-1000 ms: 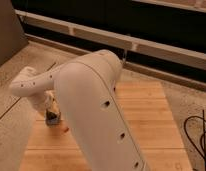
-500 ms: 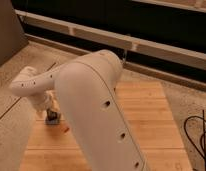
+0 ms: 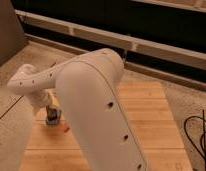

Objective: Place the eraser on the white sponge

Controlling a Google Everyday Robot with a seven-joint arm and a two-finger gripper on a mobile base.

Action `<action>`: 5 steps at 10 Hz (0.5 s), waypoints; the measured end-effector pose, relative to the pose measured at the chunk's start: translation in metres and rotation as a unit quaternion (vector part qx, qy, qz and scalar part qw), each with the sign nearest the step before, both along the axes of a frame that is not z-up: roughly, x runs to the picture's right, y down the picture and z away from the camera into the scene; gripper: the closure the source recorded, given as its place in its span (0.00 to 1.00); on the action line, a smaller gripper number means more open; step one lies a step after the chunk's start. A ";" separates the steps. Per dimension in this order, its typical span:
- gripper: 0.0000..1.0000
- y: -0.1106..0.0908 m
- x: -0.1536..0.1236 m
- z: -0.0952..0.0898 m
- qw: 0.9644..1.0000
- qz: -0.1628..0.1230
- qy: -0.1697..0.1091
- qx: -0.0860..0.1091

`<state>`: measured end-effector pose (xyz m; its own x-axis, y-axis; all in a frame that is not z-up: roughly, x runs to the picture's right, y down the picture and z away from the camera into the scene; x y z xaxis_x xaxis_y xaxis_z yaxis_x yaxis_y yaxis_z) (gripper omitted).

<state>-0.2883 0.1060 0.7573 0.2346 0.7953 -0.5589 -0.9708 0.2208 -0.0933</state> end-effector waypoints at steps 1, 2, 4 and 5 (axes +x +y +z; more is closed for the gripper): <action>0.21 -0.019 -0.017 -0.016 0.999 -0.009 -0.029 0.027; 0.21 -0.031 -0.028 -0.030 0.997 -0.023 -0.049 0.047; 0.21 -0.061 -0.051 -0.068 0.988 -0.059 -0.094 0.104; 0.21 -0.065 -0.054 -0.074 0.986 -0.065 -0.100 0.113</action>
<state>-0.3428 0.0410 0.6833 0.4303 0.8503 -0.3029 -0.9001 0.3790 -0.2148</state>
